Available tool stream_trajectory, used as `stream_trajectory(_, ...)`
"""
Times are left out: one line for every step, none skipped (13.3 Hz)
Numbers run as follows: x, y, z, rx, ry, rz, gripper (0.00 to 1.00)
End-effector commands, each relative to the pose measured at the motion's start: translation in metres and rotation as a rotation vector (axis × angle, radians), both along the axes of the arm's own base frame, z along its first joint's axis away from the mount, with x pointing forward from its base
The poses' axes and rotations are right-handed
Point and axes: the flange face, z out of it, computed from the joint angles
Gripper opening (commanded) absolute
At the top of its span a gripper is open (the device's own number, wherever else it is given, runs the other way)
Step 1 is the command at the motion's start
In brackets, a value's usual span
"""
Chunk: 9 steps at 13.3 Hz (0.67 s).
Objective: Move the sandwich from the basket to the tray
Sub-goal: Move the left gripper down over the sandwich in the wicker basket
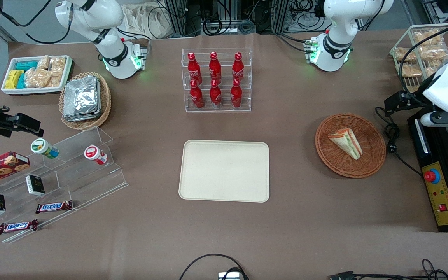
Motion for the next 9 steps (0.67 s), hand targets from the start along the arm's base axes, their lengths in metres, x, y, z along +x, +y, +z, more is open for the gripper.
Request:
stream_trajectory(0.001, -0.003, 0.006, 0.016, -0.010, 0.016, 1.00)
stream_trajectory(0.002, -0.003, 0.006, 0.017, -0.015, 0.039, 1.00)
stream_trajectory(0.005, -0.004, 0.002, 0.017, -0.009, 0.051, 1.00)
stream_trajectory(0.006, -0.007, -0.003, 0.024, -0.002, 0.050, 1.00)
stream_trajectory(0.007, -0.016, -0.010, 0.052, 0.001, 0.049, 1.00)
stream_trajectory(0.008, -0.029, -0.027, 0.086, 0.010, 0.088, 1.00)
stream_trajectory(0.008, -0.037, -0.046, 0.100, -0.001, 0.147, 1.00)
stream_trajectory(0.005, -0.043, -0.065, 0.104, -0.008, 0.185, 1.00)
stream_trajectory(0.003, -0.046, -0.084, 0.109, -0.010, 0.220, 1.00)
